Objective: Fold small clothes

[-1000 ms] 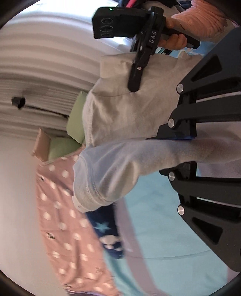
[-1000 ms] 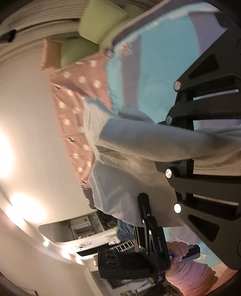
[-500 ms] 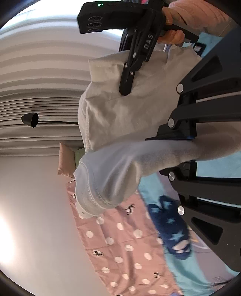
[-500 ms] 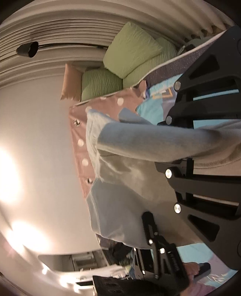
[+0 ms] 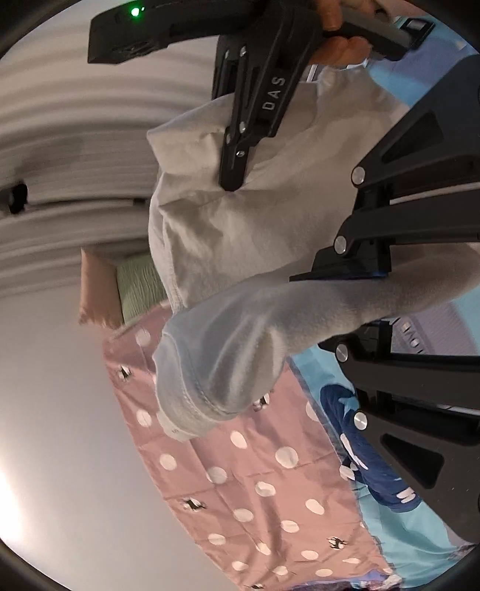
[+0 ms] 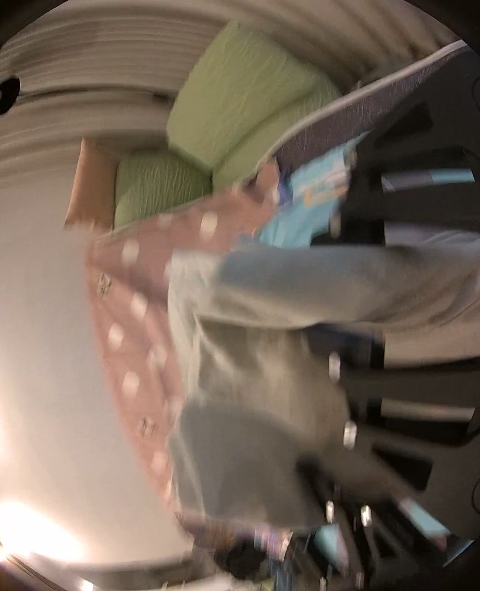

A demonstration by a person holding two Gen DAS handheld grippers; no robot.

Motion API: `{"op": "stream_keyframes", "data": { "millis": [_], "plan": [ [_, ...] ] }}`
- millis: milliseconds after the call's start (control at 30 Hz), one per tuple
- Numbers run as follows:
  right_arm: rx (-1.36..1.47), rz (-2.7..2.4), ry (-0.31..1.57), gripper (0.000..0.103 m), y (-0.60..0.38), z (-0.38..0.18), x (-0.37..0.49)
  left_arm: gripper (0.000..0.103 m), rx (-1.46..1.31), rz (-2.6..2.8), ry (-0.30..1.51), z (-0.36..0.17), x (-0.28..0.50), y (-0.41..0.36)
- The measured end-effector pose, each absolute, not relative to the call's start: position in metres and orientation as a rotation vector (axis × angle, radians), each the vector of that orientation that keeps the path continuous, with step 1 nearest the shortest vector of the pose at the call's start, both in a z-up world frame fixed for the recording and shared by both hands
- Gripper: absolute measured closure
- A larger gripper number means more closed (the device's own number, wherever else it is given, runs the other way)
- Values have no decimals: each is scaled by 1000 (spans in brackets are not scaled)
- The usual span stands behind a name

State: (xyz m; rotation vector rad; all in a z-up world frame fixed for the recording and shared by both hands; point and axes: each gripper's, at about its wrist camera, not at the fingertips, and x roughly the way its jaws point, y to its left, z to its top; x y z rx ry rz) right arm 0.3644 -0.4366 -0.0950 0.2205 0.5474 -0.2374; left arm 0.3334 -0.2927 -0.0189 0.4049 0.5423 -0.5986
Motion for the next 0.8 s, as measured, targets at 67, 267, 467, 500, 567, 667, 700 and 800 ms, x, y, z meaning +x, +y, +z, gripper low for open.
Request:
{"op": "stream_keyframes", "data": {
  "millis": [67, 267, 467, 500, 567, 667, 700, 800],
  "plan": [
    [219, -383, 645, 40, -445, -136, 380, 72, 398, -513, 526, -43, 364, -294],
    [367, -279, 717, 50, -439, -215, 330, 36, 423, -362, 662, -123, 400, -254],
    [263, -226, 702, 41, -389, -202, 245, 31, 419, -440, 709, -148, 355, -200],
    [248, -219, 693, 39, -381, -194, 230, 29, 395, -461, 714, -147, 342, -193],
    [221, -215, 666, 34, -366, -174, 196, 23, 351, -497, 710, -142, 316, -185],
    [205, -240, 624, 26, -348, -142, 145, 19, 300, -560, 668, -128, 268, -175],
    [212, -250, 607, 23, -341, -129, 124, 18, 288, -573, 654, -121, 252, -173],
    [246, -256, 576, 19, -328, -106, 84, 8, 263, -581, 615, -104, 212, -165]
  ]
}}
